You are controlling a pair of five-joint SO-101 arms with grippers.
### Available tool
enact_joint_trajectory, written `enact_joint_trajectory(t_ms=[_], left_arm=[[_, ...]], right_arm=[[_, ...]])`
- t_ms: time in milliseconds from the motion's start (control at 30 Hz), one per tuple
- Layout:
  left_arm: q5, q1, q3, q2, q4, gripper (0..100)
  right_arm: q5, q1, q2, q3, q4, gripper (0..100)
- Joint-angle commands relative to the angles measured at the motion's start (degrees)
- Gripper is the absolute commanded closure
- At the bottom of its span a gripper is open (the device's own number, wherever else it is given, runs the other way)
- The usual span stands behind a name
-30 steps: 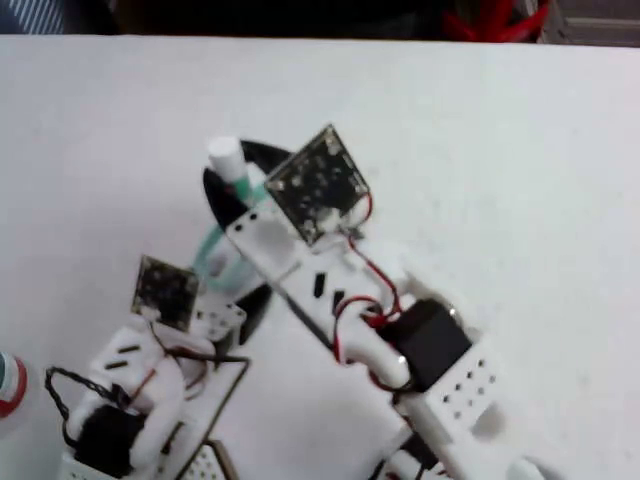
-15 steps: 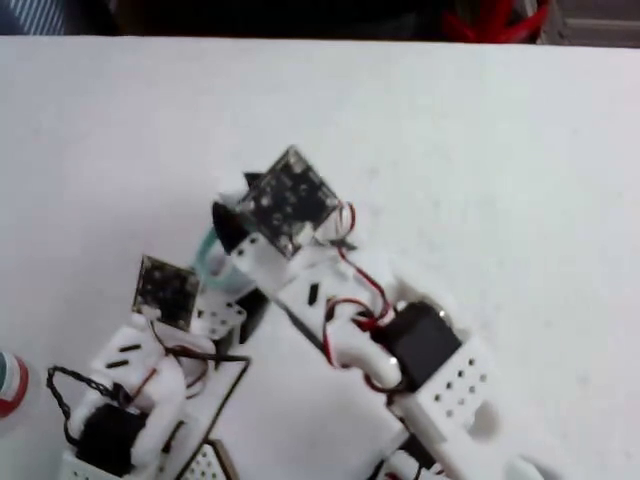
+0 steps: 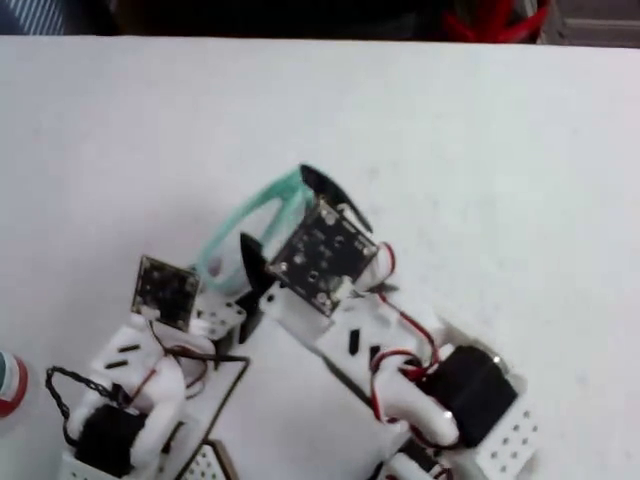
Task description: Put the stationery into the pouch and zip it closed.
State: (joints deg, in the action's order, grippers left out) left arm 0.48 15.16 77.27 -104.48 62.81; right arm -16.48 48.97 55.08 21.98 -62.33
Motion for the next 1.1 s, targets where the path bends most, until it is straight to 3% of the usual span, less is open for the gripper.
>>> enact_joint_trajectory(t_ms=[0, 167, 300, 500, 700, 833, 900, 1067], left_arm=[[0.62, 0.31, 0.7, 0.4, -1.76, 75], [0.62, 0.4, 0.88, 0.4, -1.85, 75], [0.62, 0.4, 0.88, 0.4, -1.85, 75], [0.44, 0.4, 0.88, 0.4, -1.85, 75], [0.26, 0.57, 0.88, 0.4, -1.93, 75], [0.35, 0.4, 0.88, 0.4, -1.93, 75], [0.35, 0.4, 0.7, 0.4, -1.93, 78], [0.26, 0.4, 0.97, 0.4, -4.57, 88]], right_arm=[[-0.09, -4.18, 0.66, -5.1, -0.31, 69.0], [3.16, -13.05, -4.88, -6.95, -1.01, 69.0], [2.37, -13.32, -10.51, -7.3, -2.24, 69.0], [-10.37, -12.09, -15.96, -7.21, -1.89, 76.2], [-15.91, -11.91, -19.47, -7.3, -1.89, 80.3], [-20.4, -11.74, -19.65, -7.3, -1.89, 92.1], [-22.59, -11.74, -19.65, -7.3, -2.15, 98.4], [-26.37, -11.91, -19.38, -7.3, -6.64, 97.9]])
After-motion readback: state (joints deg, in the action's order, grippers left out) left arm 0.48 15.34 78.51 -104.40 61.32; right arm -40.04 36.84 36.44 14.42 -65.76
